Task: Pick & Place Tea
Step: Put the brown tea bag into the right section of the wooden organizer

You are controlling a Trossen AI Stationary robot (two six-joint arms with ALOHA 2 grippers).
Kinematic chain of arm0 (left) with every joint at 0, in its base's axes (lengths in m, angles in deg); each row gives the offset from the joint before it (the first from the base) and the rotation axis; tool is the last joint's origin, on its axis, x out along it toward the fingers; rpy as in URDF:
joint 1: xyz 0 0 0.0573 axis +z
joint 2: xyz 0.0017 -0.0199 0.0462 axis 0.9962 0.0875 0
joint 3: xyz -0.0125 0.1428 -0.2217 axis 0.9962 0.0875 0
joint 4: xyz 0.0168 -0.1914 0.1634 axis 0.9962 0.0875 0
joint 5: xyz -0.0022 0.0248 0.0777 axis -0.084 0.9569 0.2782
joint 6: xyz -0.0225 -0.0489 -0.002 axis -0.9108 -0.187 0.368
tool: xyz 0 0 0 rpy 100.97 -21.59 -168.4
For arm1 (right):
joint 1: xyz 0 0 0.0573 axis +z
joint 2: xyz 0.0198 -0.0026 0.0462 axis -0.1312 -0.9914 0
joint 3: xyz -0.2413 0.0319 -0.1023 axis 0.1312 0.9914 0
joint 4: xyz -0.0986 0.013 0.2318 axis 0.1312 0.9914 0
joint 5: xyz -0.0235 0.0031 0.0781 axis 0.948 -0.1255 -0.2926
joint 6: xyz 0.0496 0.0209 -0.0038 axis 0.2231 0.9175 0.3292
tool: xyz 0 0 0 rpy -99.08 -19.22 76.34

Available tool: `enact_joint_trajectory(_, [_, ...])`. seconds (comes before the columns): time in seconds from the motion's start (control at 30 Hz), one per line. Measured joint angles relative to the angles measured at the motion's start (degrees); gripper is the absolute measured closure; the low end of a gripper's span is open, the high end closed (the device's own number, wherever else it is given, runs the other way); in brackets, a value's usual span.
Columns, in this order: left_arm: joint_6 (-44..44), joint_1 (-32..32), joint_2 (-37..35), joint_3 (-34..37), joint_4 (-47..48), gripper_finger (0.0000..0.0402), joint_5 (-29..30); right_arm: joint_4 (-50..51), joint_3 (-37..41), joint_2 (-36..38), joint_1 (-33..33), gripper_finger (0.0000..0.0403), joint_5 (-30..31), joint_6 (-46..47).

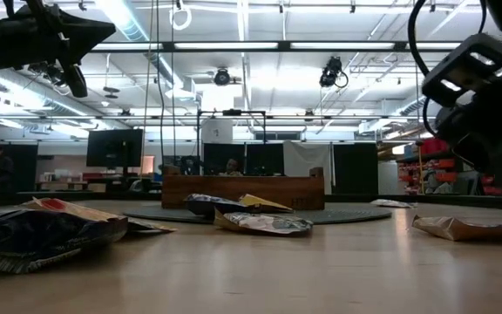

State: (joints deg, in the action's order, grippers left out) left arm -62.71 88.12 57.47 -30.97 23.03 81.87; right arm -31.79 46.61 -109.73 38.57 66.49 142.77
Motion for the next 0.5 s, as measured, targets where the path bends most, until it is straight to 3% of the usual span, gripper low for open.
enact_joint_trajectory(0.27, [-0.02, 0.0, 0.0, 0.0, 0.02, 0.0383, 0.0, -0.04, -0.02, -0.21, 0.02, 0.0217, 3.13, -0.56])
enact_joint_trajectory(0.5, [-0.07, 0.0, 0.0, 0.0, 0.02, 0.0383, 0.0, -0.45, 0.0, -0.32, -0.02, 0.0287, 6.51, -1.06])
